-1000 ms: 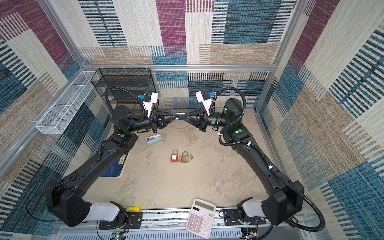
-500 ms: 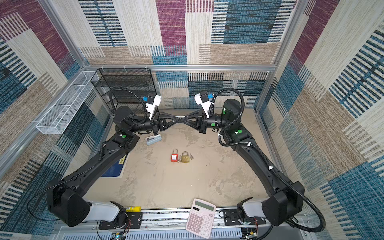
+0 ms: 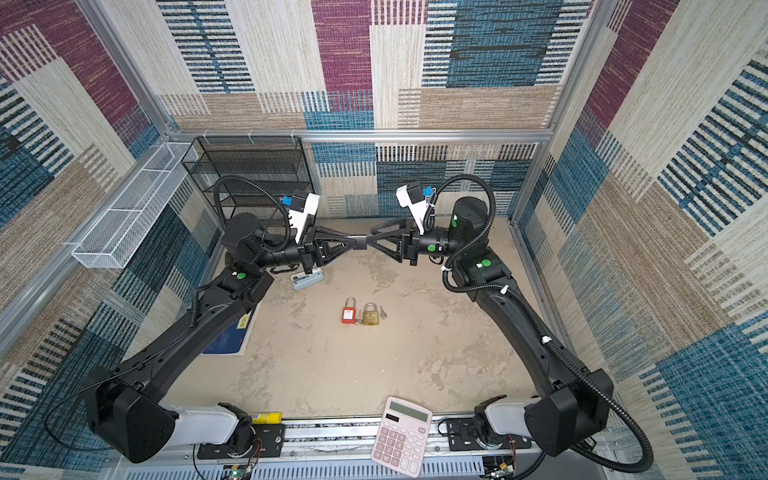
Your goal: Lock with the key
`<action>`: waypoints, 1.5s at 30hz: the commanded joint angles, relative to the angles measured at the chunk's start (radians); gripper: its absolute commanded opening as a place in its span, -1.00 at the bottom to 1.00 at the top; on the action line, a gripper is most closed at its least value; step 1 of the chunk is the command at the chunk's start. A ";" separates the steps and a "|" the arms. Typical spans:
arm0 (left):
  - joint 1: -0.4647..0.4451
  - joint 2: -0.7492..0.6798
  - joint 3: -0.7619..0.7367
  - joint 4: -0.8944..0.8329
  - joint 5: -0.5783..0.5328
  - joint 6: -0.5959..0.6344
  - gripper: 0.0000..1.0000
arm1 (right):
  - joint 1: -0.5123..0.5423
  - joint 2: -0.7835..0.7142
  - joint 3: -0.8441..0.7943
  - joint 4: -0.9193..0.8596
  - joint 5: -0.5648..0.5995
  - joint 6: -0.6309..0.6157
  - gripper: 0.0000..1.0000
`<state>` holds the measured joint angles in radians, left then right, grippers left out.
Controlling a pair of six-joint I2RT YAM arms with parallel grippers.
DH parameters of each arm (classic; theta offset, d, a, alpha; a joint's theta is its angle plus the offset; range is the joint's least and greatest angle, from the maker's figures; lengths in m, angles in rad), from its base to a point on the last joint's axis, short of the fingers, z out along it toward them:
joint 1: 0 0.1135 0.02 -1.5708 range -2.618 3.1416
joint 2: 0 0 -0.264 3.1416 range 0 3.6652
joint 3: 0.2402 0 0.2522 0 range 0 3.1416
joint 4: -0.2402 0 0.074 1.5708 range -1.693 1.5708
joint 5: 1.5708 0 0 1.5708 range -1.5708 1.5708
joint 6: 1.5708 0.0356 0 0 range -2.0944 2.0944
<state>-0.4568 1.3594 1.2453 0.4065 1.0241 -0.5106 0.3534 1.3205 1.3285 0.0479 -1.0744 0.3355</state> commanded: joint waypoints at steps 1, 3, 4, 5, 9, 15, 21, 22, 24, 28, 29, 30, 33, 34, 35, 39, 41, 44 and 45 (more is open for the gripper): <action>0.007 -0.008 -0.002 0.015 -0.005 0.023 -1.00 | -0.009 -0.007 0.007 -0.014 -0.034 -0.004 -0.09; 0.009 -0.008 -0.003 0.021 -0.002 0.020 -1.00 | -0.011 -0.006 0.008 -0.026 -0.038 -0.007 -0.13; 0.009 -0.006 -0.003 0.024 -0.003 0.018 -1.00 | -0.013 -0.005 0.007 -0.024 -0.046 -0.004 -0.16; 0.009 -0.004 -0.002 0.027 -0.002 0.015 -1.00 | -0.013 -0.004 0.005 -0.023 -0.052 0.002 -0.18; 0.010 0.004 0.000 0.049 0.002 -0.001 -1.00 | -0.013 0.001 -0.004 -0.012 -0.070 0.017 -0.30; 0.009 0.010 0.001 0.055 0.003 -0.008 -1.00 | -0.012 0.012 -0.005 0.009 -0.082 0.033 -0.61; 0.009 0.010 -0.004 0.063 0.006 -0.017 -1.00 | -0.013 0.014 -0.013 0.032 -0.090 0.049 -0.95; 0.009 0.009 -0.005 0.062 0.005 -0.016 -1.00 | -0.013 0.015 -0.012 0.032 -0.088 0.050 -1.00; 0.010 0.008 -0.006 0.060 0.006 -0.013 -1.00 | -0.013 0.013 -0.012 0.028 -0.080 0.050 -1.00; 0.012 0.005 -0.009 0.053 0.007 -0.008 -1.00 | -0.015 0.003 -0.014 0.009 -0.067 0.031 -1.00; 0.014 0.003 -0.010 0.053 0.007 -0.007 -1.00 | -0.017 0.000 -0.012 -0.001 -0.067 0.023 -1.00; 0.015 0.001 -0.010 0.054 0.006 -0.007 -1.00 | -0.022 -0.002 -0.013 -0.011 -0.067 0.014 -1.00; 0.020 -0.009 -0.013 0.062 0.007 -0.017 -1.00 | -0.038 -0.012 -0.023 -0.017 -0.071 0.014 -1.00; 0.021 -0.011 -0.012 0.066 0.010 -0.021 -1.00 | -0.042 -0.015 -0.027 -0.018 -0.071 0.013 -1.00; 0.023 -0.011 -0.013 0.067 0.011 -0.022 -1.00 | -0.047 -0.019 -0.031 -0.019 -0.071 0.013 -1.00; 0.029 -0.017 -0.017 0.066 0.013 -0.023 -1.00 | -0.078 -0.032 -0.038 -0.030 -0.079 0.006 -1.00; 0.032 -0.023 -0.020 0.066 0.012 -0.025 -1.00 | -0.097 -0.038 -0.041 -0.047 -0.078 -0.006 -1.00; 0.035 -0.028 -0.024 0.065 0.016 -0.023 -1.00 | -0.152 -0.057 -0.065 -0.049 -0.084 -0.004 -1.00; 0.035 -0.032 -0.024 0.063 0.015 -0.023 -1.00 | -0.165 -0.065 -0.070 -0.051 -0.084 -0.004 -1.00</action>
<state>-0.4255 1.3380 1.2228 0.4309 1.0283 -0.5240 0.2146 1.2728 1.2694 0.0017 -1.1584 0.3386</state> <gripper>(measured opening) 0.109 0.052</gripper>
